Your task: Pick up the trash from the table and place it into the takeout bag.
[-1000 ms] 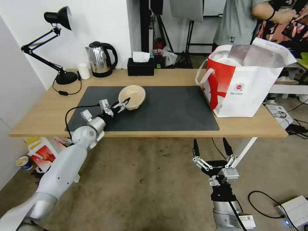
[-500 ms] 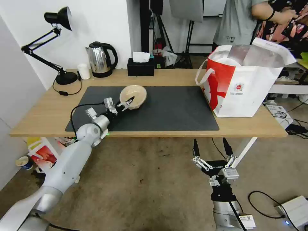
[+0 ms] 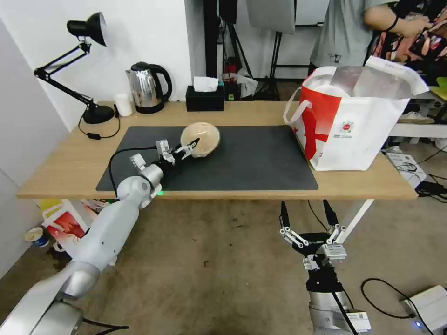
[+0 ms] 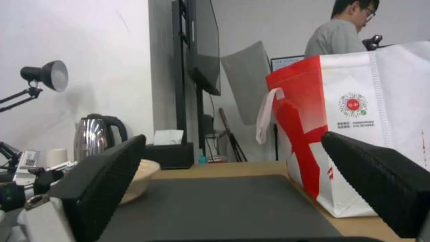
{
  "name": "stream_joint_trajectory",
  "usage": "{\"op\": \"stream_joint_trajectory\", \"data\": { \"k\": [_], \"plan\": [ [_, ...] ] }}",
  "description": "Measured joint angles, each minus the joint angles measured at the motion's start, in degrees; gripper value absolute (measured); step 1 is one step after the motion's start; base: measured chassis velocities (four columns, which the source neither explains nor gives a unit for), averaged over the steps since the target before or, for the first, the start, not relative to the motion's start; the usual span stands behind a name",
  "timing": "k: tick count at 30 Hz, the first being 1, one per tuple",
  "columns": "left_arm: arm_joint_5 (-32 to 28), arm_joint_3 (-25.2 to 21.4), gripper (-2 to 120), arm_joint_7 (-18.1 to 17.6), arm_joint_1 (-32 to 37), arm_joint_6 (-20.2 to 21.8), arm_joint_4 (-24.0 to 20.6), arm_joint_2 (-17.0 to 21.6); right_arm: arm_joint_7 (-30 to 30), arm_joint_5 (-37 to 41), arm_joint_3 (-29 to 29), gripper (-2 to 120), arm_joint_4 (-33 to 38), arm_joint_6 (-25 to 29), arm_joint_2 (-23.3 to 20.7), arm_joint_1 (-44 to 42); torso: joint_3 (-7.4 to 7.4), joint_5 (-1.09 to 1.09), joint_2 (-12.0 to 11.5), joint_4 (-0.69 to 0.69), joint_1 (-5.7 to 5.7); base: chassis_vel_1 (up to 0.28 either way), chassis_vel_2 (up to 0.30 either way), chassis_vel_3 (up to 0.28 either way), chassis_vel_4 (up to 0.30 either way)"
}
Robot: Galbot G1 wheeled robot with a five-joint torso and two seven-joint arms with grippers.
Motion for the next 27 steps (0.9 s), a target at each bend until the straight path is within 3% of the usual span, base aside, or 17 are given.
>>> {"op": "stream_joint_trajectory", "data": {
  "k": [19, 27],
  "plan": [
    [-0.06, -0.63, 1, 1.82, 0.66, -0.11, -0.33, 0.84, 0.0, 0.0, 0.0, 100, 0.0, 0.0, 0.0, 0.0, 0.03, -0.02, -0.06, -0.01, 0.05, 0.0, 0.0, 0.0, 0.0],
    [0.35, -0.86, 1, 2.14, 1.23, -0.28, -1.19, 1.13, 0.0, 0.0, 0.0, 100, 0.0, 0.0, 0.0, 0.0, 0.04, -0.05, -0.07, -0.02, 0.07, 0.0, 0.0, 0.0, 0.0]
  ]
}}
